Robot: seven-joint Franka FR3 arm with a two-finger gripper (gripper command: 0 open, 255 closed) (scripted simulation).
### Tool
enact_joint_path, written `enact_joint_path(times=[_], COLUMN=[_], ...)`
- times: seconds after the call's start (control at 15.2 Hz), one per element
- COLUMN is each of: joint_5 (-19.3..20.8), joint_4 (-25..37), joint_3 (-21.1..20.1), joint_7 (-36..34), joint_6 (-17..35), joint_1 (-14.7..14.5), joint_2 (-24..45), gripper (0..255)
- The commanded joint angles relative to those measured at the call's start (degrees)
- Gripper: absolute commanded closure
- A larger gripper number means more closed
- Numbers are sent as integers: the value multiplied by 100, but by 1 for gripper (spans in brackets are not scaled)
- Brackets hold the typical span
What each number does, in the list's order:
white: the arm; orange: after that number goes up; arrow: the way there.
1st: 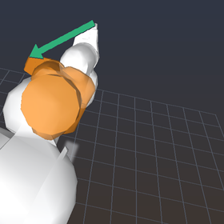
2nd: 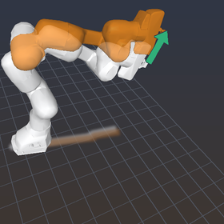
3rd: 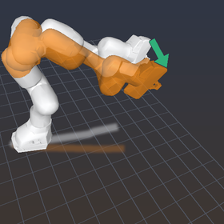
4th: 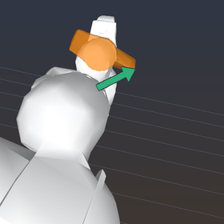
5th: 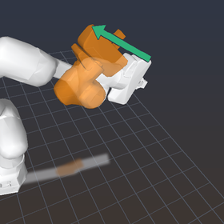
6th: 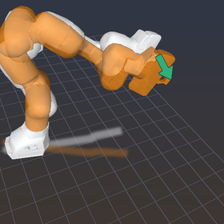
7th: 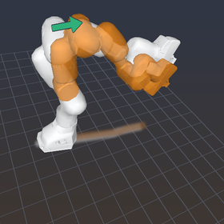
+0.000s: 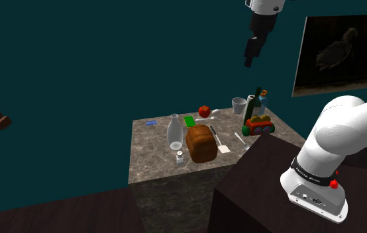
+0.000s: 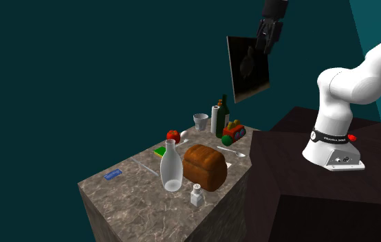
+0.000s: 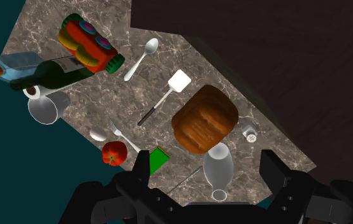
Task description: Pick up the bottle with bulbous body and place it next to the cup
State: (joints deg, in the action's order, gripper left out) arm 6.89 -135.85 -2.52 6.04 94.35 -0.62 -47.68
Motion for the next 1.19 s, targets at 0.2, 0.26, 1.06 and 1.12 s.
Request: enact_joint_path(times=[0.2, 0.26, 1.06, 1.12], joint_5=[-72, -93, -252, -257], joint_4=[-115, -138, 197, 275], joint_3=[-44, -58, -235, -248], joint_7=[-172, -228, -833, -879], joint_6=[523, 695, 2536, 2661], joint_1=[7, 9, 43, 44], joint_2=[464, 632, 3010, 3228], gripper=[0, 0, 0, 0])
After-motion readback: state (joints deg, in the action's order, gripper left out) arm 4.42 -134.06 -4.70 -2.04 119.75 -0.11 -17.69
